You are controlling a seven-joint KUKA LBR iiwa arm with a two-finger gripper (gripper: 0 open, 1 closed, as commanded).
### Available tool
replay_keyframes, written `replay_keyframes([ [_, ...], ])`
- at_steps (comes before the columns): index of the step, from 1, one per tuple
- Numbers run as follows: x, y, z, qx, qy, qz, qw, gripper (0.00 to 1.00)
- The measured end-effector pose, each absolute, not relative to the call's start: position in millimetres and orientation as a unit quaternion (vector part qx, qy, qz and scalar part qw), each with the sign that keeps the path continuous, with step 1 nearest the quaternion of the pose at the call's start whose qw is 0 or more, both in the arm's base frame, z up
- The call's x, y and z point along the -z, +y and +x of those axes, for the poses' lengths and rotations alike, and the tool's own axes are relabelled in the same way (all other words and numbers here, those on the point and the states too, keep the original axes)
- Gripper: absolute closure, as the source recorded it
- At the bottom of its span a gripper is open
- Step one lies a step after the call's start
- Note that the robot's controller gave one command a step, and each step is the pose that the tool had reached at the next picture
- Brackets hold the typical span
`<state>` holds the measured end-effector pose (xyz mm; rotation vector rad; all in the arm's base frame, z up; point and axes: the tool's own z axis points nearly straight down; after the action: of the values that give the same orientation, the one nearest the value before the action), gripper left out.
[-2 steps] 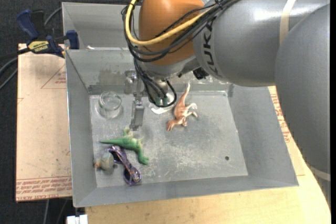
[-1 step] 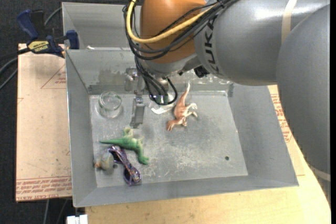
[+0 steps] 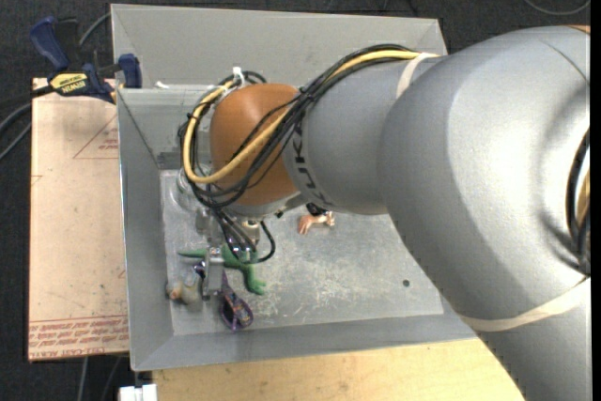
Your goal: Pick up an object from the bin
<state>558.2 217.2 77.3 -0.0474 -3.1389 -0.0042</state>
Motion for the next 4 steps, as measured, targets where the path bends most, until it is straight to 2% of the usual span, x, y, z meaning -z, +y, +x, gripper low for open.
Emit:
replay_keyframes([
  [1,-149.4,222.1,540.2,0.002,-0.987,-0.161,-0.003,0.0],
  [2,-98.8,189.0,541.6,0.001,-1.0,0.028,0.002,0.0],
  [3,-71.4,178.9,534.2,0.004,-0.974,-0.228,-0.003,0.0],
  [4,-76.0,233.6,547.4,0.003,-0.986,0.165,-0.005,1.0],
])
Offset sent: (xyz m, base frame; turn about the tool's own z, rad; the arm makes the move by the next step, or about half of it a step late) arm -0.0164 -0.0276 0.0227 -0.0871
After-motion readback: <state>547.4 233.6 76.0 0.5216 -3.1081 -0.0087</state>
